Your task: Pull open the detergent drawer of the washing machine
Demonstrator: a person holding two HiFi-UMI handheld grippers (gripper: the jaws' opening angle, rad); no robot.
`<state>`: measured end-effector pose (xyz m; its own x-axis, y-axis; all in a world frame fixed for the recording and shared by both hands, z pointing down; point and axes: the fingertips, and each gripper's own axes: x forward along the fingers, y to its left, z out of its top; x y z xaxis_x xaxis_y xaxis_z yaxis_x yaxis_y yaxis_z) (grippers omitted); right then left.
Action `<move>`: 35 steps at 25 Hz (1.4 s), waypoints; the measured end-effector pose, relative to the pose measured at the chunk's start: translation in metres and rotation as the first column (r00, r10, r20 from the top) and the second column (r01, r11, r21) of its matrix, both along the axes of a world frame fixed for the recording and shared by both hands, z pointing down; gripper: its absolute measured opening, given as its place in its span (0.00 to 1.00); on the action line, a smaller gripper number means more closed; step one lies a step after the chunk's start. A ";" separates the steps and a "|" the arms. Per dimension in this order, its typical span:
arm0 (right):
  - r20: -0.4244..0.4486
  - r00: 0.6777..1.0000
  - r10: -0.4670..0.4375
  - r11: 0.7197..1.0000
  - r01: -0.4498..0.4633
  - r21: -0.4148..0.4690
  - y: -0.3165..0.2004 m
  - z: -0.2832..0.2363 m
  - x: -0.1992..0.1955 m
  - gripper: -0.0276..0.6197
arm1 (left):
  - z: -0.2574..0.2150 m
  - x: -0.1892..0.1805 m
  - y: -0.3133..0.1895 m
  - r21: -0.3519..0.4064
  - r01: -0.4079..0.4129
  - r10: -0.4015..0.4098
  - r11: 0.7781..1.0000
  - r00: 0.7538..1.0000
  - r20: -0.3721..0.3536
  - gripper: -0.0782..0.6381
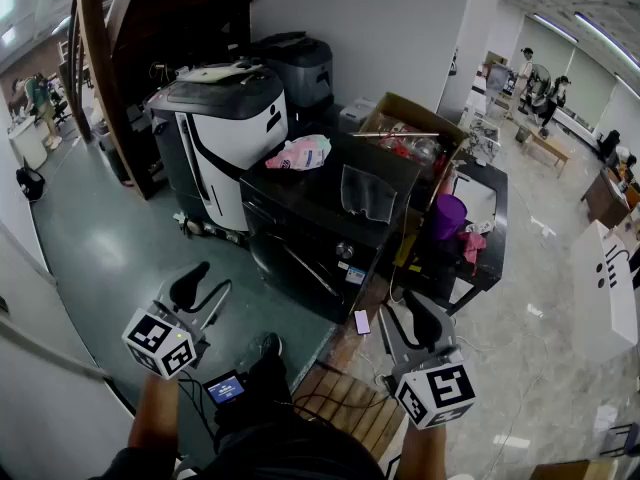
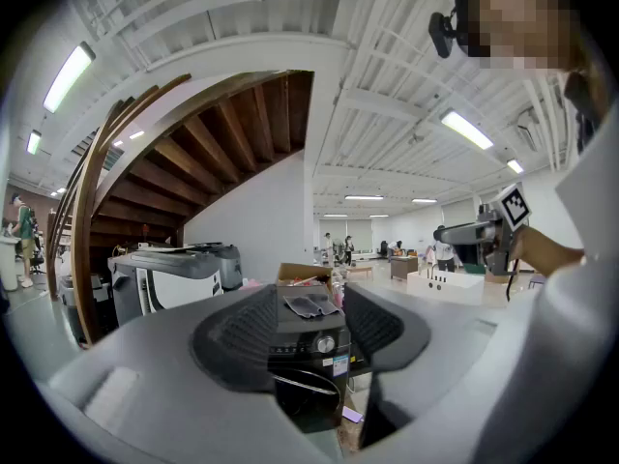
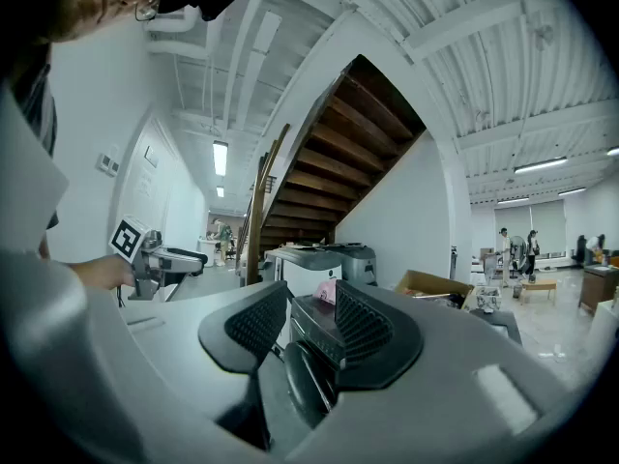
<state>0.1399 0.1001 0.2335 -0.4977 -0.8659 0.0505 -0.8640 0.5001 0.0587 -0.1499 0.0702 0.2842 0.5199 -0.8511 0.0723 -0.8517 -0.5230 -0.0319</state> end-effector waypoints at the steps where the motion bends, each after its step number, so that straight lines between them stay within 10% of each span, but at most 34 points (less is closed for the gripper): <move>1: 0.001 1.000 0.001 1.000 -0.001 -0.001 -0.001 0.003 0.001 0.27 | 0.001 0.001 -0.001 0.000 -0.001 0.001 1.000 1.000 0.000 0.44; 35: 0.014 1.000 0.003 0.996 -0.002 -0.085 -0.076 0.034 0.006 0.27 | 0.059 -0.006 -0.105 -0.104 0.033 -0.034 0.994 0.999 -0.016 0.44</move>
<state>0.1461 0.0241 0.2671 -0.4965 -0.8601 0.1174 -0.8658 0.5004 0.0040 -0.1561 -0.0353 0.3428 0.4932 -0.8566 0.1519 -0.8688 -0.4939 0.0357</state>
